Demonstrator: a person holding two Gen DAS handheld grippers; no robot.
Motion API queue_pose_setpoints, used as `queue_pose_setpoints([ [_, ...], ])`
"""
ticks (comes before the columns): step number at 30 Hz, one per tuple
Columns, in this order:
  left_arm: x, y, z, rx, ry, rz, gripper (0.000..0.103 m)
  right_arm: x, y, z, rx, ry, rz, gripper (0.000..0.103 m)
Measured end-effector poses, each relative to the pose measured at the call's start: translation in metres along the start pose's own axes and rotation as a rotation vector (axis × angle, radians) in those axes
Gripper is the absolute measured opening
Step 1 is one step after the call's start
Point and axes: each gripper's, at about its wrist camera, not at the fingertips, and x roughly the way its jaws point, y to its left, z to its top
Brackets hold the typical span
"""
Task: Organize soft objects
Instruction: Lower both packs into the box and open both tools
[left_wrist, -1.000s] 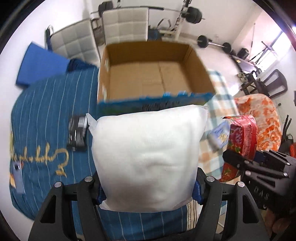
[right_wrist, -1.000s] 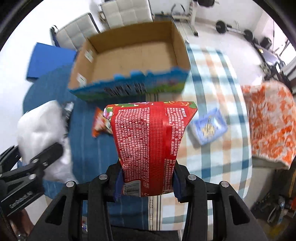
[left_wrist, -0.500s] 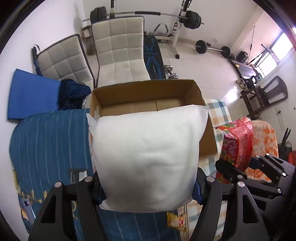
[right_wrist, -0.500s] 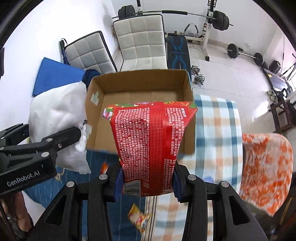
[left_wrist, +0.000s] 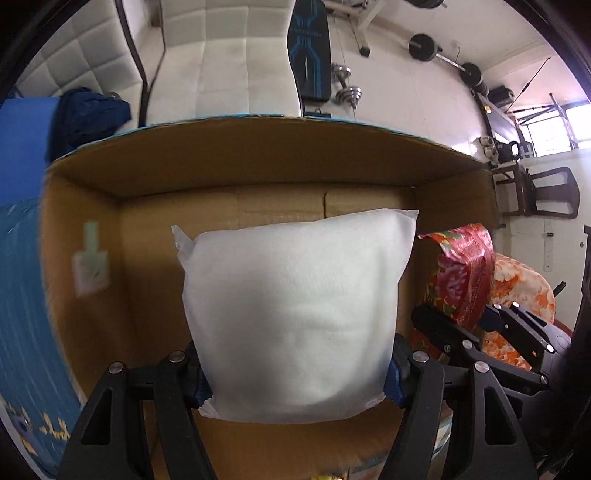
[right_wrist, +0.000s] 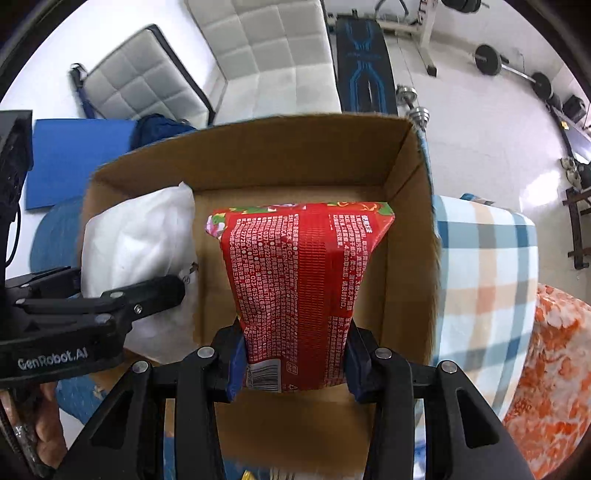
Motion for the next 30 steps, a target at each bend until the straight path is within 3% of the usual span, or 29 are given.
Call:
queue_pose_setpoints([
  [9,0.046,-0.001,0.034,0.027,0.079,0.006,0.068,0.052,-0.001,0.033,-0.064,0.052,-0.077,0.045],
  [21,0.066,0.004,0.049,0.023,0.126,0.004,0.072,0.054,-0.004,0.028,-0.029,0.092,-0.066,0.048],
  [23,0.065,0.006,0.047,-0.002,0.139,0.011,0.077,0.054,-0.002,0.028,-0.027,0.095,-0.053,0.056],
  [30,0.042,0.009,0.040,-0.013,0.106,0.036,0.087,0.043,0.004,0.019,-0.019,0.087,-0.031,0.065],
])
